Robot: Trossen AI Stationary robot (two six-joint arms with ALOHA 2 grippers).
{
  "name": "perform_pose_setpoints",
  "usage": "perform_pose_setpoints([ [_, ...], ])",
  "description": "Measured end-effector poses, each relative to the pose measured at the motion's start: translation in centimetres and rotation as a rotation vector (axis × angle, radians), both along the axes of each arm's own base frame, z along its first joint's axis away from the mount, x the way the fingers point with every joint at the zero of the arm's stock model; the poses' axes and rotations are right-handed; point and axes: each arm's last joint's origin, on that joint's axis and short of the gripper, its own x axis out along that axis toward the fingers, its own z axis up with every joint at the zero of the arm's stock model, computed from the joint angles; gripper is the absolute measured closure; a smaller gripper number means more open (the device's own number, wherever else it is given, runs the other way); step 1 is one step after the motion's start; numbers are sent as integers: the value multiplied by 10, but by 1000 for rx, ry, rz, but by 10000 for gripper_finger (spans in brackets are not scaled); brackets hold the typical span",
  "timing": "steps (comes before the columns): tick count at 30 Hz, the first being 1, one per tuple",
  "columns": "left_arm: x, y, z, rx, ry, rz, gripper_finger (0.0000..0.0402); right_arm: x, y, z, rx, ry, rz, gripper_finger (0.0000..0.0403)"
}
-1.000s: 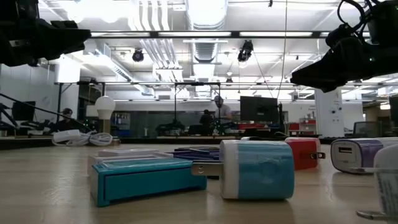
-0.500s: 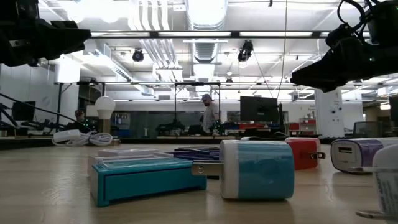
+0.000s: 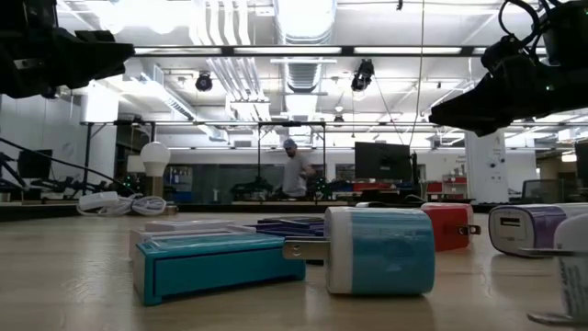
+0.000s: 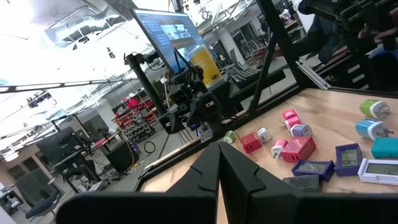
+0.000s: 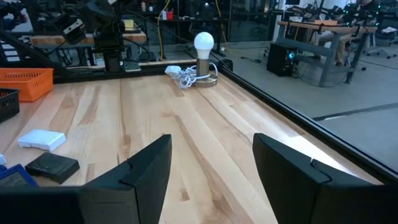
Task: Pick & Place Office items
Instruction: Put the top green charger adapter into the black basket
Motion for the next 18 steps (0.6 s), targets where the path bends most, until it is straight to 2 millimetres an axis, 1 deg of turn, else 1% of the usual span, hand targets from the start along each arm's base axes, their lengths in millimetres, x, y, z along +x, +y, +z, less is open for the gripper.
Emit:
perform_pose_setpoints([
  [18, 0, 0, 0, 0, 0, 0, 392, 0, 0, 1, 14, -11, 6, 184],
])
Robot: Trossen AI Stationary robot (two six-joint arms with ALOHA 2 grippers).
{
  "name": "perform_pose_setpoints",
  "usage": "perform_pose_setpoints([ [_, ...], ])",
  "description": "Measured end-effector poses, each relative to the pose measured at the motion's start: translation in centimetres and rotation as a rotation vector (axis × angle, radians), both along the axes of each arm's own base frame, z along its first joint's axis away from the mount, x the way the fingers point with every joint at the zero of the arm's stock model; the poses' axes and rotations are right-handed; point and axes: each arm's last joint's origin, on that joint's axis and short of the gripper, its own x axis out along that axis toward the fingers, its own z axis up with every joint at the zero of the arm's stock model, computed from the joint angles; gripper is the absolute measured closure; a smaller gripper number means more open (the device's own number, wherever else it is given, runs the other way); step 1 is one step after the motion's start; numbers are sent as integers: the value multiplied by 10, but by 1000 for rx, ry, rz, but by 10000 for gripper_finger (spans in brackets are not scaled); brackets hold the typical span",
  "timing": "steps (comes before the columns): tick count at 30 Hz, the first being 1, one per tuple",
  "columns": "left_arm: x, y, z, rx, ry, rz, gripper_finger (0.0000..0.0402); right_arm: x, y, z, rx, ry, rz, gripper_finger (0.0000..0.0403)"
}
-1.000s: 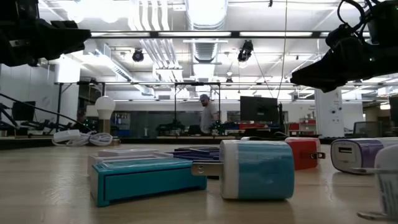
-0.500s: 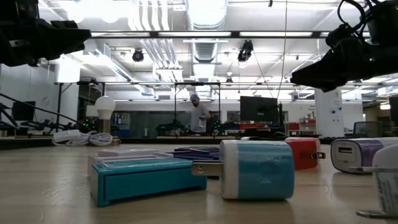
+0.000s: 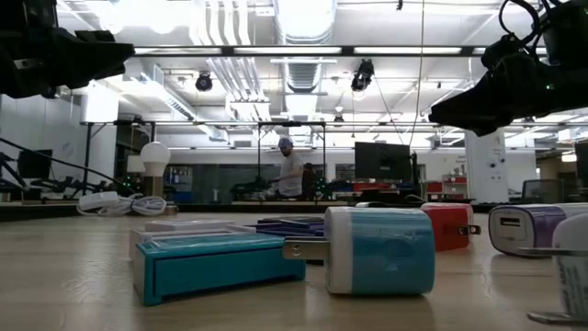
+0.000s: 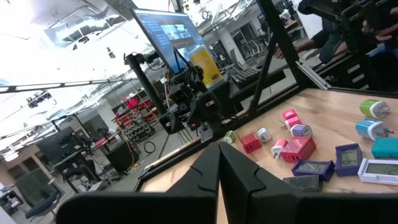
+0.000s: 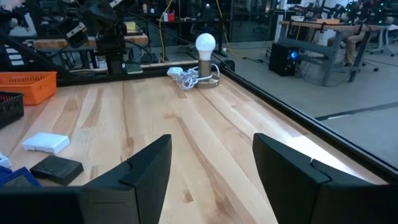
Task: Pick & Place Office items
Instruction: Put the top green charger adapter into the black basket
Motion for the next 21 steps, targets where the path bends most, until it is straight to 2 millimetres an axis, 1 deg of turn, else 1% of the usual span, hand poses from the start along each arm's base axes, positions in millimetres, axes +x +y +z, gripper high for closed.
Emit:
perform_pose_setpoints([
  [2, 0, 0, 0, 0, 0, 0, 392, 0, 0, 0, 3, -3, -1, 184],
  [7, 0, 0, 0, 0, 0, 0, 392, 0, 0, 1, 88, -36, -9, 184],
  [18, 0, 0, 0, 0, 0, 0, 392, 0, 0, 1, 42, -23, -5, 184],
  [21, 0, 0, 0, 0, 0, 0, 392, 0, 0, 5, 36, -44, -4, 184],
])
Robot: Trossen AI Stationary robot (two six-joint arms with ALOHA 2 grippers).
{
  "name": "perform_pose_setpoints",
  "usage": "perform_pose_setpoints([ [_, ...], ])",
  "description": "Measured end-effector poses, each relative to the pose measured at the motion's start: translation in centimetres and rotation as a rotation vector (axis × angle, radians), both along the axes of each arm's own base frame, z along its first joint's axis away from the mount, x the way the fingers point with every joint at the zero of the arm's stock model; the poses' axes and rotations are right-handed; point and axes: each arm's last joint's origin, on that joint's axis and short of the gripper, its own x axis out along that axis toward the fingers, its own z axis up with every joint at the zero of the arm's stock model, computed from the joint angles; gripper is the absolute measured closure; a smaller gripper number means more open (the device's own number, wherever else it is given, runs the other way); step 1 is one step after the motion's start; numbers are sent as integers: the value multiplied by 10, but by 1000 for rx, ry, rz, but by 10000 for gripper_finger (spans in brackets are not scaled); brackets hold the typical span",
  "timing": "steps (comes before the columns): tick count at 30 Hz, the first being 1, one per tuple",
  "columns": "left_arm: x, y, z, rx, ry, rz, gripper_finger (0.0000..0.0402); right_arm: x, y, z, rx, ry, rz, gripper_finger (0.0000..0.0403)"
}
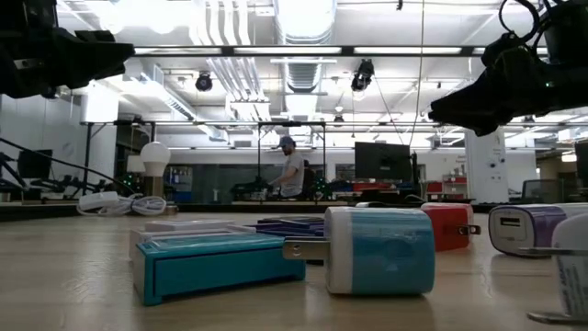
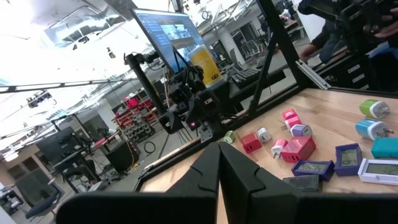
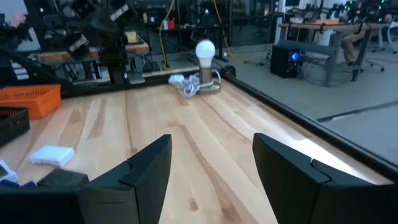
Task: Pick & Place Office items
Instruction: Put the top green charger adapter into the black basket
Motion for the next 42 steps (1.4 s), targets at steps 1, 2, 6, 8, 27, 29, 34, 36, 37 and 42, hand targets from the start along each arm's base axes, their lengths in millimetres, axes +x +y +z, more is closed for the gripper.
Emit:
perform_pose_setpoints([
  [1, 0, 0, 0, 0, 0, 0, 392, 1, 0, 4, 6, -9, 0, 184],
  [2, 0, 0, 0, 0, 0, 0, 392, 2, 0, 9, 5, -19, 0, 184],
  [6, 0, 0, 0, 0, 0, 0, 392, 9, -1, 39, -21, 19, 3, 184],
  [8, 0, 0, 0, 0, 0, 0, 392, 13, -1, 57, -10, 81, 3, 184],
  [27, 0, 0, 0, 0, 0, 0, 392, 12, 0, 149, 705, 869, -402, 184],
  [29, 0, 0, 0, 0, 0, 0, 392, 16, 0, 147, 745, 919, -416, 184],
  [34, 0, 0, 0, 0, 0, 0, 392, 29, 3, 136, 792, 1024, -388, 184],
  [36, 0, 0, 0, 0, 0, 0, 392, 35, 3, 132, 824, 1046, -404, 184],
  [37, 0, 0, 0, 0, 0, 0, 392, 38, 2, 130, 849, 1053, -425, 184],
  [42, 0, 0, 0, 0, 0, 0, 392, 53, 9, 120, 1012, 1128, -423, 184],
])
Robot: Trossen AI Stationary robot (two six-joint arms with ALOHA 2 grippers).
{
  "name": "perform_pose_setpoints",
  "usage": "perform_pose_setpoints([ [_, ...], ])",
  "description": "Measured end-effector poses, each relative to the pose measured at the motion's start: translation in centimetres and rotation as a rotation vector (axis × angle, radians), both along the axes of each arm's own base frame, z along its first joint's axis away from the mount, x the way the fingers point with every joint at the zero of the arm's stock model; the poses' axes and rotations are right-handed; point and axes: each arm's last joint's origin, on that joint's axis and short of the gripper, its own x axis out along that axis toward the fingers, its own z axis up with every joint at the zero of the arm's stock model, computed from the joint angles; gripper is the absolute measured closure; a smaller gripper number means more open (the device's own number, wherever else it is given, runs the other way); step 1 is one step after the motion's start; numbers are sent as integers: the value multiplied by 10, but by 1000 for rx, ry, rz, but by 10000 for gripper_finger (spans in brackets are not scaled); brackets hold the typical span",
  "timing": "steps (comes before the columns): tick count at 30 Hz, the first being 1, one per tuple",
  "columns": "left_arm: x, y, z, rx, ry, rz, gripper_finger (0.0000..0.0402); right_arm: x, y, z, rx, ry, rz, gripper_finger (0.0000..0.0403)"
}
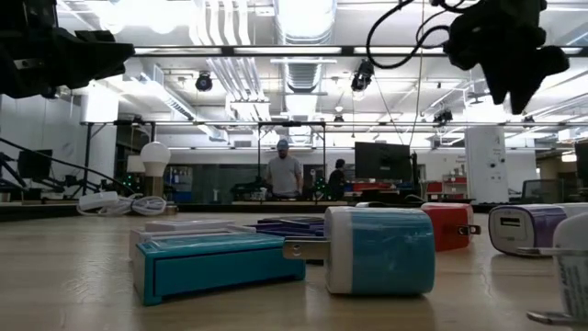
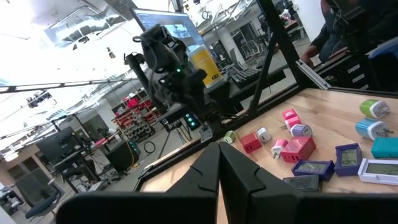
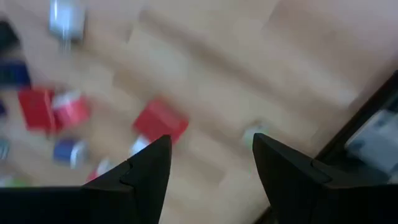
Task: Pick & Place Office items
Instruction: Put the top green charger adapter into the black basket
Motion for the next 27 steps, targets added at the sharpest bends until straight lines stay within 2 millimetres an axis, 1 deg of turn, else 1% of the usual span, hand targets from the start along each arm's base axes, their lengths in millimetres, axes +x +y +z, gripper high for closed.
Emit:
perform_pose_setpoints([
  [3, 0, 0, 0, 0, 0, 0, 392, 7, 8, -9, 87, 44, 59, 184],
  [8, 0, 0, 0, 0, 0, 0, 392, 13, 21, -24, 90, 126, 178, 184],
  [11, 0, 0, 0, 0, 0, 0, 392, 10, 28, -27, 52, 165, 232, 184],
  [14, 0, 0, 0, 0, 0, 0, 392, 10, 34, -28, 5, 164, 266, 184],
  [20, 0, 0, 0, 0, 0, 0, 392, 5, 50, -26, -13, 154, 297, 184],
  [24, 0, 0, 0, 0, 0, 0, 392, -2, 62, -33, -27, 199, 366, 184],
  [27, 0, 0, 0, 0, 0, 1, 392, -9, 66, -42, -74, 249, 355, 184],
])
